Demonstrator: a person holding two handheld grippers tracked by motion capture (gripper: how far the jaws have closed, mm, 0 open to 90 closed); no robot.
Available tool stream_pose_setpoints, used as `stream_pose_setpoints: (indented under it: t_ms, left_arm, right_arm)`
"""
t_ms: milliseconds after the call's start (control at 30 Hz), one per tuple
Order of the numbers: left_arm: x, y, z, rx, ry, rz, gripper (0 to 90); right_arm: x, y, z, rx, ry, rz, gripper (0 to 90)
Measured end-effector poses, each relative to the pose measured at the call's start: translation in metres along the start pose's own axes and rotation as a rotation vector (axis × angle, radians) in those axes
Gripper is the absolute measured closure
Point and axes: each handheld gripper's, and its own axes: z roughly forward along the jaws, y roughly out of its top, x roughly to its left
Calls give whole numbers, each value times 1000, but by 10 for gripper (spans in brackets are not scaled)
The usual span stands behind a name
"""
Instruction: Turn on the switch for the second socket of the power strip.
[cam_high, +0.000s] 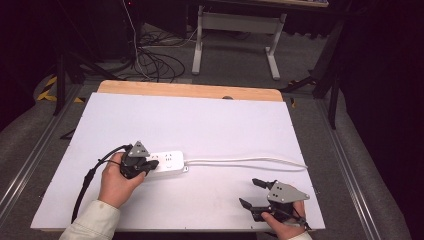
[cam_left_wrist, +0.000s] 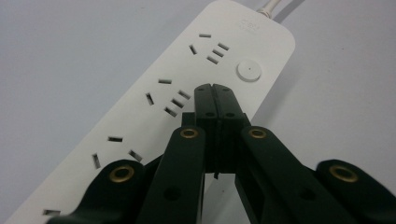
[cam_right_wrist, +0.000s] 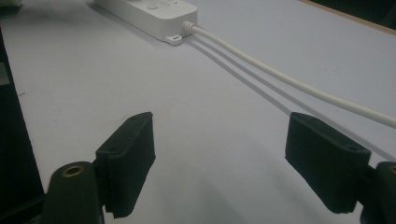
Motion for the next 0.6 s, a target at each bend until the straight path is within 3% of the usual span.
stream_pose_setpoints:
  t_ms: [600]
  left_arm:
    - [-1, -1, 1, 0, 10, 1, 900]
  right_arm:
    - [0, 0, 0, 0, -2, -4, 246]
